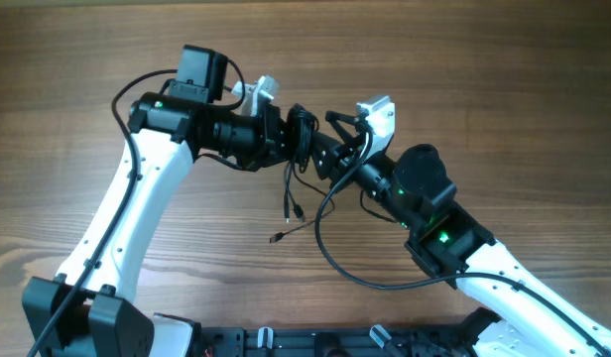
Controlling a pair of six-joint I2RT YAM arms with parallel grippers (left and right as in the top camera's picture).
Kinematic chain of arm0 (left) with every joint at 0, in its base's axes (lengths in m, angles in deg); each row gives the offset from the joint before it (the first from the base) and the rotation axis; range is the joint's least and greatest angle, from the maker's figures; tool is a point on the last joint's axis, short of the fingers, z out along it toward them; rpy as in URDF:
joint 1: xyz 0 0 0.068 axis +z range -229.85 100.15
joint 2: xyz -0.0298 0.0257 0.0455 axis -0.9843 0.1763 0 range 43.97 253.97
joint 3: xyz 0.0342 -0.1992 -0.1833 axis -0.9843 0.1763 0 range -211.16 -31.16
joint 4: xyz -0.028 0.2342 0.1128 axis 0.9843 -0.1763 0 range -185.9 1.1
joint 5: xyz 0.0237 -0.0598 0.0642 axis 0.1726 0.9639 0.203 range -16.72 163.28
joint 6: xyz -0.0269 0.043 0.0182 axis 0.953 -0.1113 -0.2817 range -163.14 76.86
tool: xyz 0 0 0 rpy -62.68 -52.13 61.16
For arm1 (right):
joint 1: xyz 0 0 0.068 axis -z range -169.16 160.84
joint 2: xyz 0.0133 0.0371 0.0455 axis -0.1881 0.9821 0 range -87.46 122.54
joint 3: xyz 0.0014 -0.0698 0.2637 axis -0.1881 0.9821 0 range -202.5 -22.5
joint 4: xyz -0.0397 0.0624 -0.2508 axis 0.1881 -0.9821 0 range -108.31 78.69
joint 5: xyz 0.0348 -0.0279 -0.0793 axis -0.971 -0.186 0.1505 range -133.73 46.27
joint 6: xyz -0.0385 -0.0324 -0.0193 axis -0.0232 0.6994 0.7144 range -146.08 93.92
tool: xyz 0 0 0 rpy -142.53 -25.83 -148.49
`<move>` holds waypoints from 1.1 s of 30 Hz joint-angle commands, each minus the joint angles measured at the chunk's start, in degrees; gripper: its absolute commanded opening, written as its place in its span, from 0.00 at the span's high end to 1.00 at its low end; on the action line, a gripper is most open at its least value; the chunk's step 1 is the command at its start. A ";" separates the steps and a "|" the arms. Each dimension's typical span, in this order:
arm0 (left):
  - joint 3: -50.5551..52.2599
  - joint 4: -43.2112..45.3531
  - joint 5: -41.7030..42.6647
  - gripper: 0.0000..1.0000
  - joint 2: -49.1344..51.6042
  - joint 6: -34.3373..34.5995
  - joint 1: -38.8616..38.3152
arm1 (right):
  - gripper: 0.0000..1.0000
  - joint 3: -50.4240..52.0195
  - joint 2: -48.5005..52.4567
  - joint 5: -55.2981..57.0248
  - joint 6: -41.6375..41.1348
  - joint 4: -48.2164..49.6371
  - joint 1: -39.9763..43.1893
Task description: Untangle cables
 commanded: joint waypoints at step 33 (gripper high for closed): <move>0.04 6.38 9.20 0.96 -1.33 3.19 4.00 | 0.00 -0.92 -3.32 -8.31 -22.38 -26.21 12.17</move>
